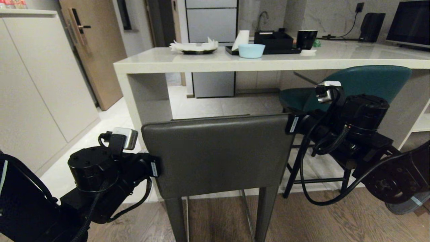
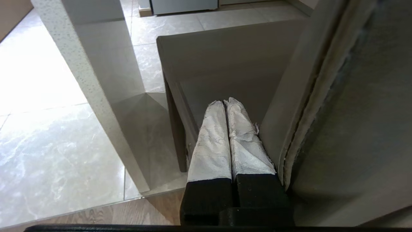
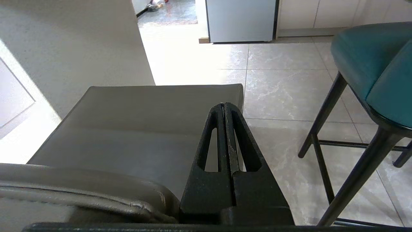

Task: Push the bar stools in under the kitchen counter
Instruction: Push the gray chair back under the dining table

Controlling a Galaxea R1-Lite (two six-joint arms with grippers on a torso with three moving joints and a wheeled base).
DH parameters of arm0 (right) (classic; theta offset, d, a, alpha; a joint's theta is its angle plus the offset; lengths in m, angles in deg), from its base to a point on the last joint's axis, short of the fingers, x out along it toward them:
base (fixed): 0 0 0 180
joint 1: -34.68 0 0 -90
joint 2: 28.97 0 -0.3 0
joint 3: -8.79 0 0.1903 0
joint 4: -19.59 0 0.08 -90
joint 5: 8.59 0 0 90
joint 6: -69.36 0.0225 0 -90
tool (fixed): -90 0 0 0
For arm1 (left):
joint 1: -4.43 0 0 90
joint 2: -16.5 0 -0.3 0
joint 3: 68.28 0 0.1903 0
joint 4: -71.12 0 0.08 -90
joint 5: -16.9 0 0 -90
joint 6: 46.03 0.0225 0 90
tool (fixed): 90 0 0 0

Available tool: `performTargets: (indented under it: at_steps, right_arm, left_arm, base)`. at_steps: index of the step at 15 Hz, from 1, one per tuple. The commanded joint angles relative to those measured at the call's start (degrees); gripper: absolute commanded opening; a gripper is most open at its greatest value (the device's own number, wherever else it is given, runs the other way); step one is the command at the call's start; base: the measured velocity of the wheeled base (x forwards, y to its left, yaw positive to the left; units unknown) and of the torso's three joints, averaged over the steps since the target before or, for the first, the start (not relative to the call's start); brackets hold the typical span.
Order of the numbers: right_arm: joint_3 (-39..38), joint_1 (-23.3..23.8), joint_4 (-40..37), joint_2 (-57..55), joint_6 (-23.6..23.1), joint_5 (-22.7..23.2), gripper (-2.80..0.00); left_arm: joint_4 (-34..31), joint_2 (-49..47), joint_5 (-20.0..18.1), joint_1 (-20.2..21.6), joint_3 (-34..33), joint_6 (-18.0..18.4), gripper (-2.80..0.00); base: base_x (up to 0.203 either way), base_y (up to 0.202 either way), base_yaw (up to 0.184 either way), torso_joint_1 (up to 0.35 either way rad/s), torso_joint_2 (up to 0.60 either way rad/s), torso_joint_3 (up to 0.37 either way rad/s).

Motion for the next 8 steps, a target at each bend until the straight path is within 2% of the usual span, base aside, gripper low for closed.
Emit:
performTargets:
  at_steps: [1, 5, 8]
  right_arm:
    - [-2.9, 0.3, 0.5, 0.7, -0.1, -0.2, -2.80]
    - [-7.9, -0.3, 5.8, 1.3, -0.3, -0.4, -2.80]
    - [-10.2, -0.5, 7.2, 1.3, -0.4, -0.5, -2.80]
  left_arm:
    - [0.4, -1.0, 0.2, -0.3, 0.5, -0.1, -2.80]
    - [0.3, -1.2, 0.2, -0.8, 0.8, 0.2, -2.80]
    - [0.2, -1.7, 0.4, -0.8, 2.3, 1.9, -2.80]
  base:
    - [0.000, 0.000, 0.000, 0.000, 0.00, 0.000]
    - [0.000, 0.000, 0.000, 0.000, 0.00, 0.000]
    - [0.000, 0.000, 0.000, 0.000, 0.00, 0.000]
